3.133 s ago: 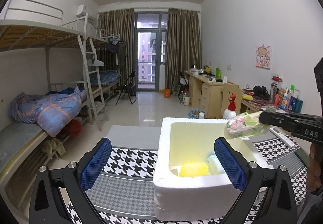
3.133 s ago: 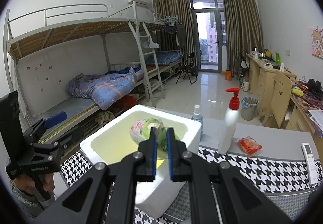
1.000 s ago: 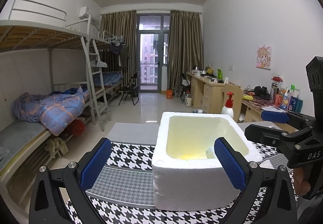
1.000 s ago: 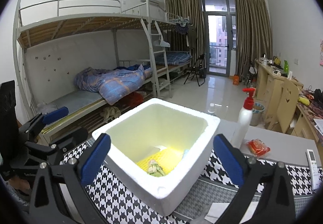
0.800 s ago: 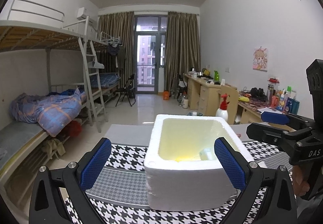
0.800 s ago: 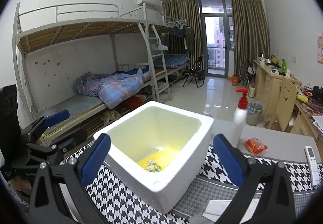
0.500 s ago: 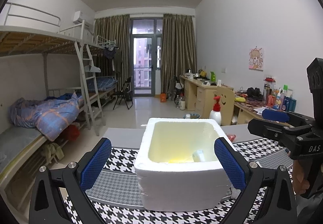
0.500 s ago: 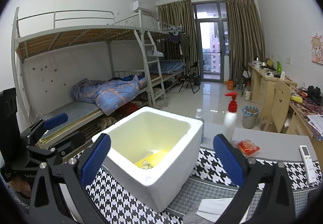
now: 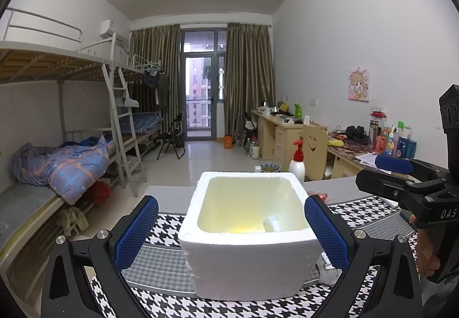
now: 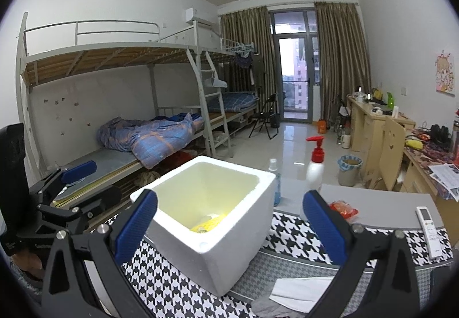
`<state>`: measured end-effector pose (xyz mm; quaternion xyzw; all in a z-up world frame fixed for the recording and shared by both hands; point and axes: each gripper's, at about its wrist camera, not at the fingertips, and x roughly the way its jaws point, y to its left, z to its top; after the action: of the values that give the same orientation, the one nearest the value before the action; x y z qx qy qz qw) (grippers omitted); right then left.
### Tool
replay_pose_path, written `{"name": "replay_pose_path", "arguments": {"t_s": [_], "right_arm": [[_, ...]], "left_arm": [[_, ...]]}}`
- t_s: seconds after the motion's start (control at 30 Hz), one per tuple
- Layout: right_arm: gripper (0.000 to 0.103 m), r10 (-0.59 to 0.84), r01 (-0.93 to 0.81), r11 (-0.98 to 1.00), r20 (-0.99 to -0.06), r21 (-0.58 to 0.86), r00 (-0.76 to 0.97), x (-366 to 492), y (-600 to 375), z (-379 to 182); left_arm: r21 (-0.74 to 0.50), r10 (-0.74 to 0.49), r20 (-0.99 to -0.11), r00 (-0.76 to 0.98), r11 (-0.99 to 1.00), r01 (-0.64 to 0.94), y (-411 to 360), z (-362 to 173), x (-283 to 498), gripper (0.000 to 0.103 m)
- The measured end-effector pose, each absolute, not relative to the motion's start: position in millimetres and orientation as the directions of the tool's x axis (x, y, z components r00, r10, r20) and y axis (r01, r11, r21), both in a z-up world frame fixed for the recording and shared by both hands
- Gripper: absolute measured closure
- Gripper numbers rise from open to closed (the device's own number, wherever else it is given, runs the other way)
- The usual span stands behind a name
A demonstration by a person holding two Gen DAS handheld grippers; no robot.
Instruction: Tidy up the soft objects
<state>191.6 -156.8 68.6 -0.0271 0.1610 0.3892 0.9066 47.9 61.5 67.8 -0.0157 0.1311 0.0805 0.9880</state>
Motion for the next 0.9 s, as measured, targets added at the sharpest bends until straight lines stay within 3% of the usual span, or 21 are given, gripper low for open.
{"name": "replay_pose_path", "arguments": {"t_s": [0.9], "right_arm": [[0.001,0.607,-0.619,0.784,-0.267,0.048,0.748,171,-188,70]], "left_arm": [[0.021,0.121,-0.233,0.965,0.993,-0.119,29,69,43,0.001]]}}
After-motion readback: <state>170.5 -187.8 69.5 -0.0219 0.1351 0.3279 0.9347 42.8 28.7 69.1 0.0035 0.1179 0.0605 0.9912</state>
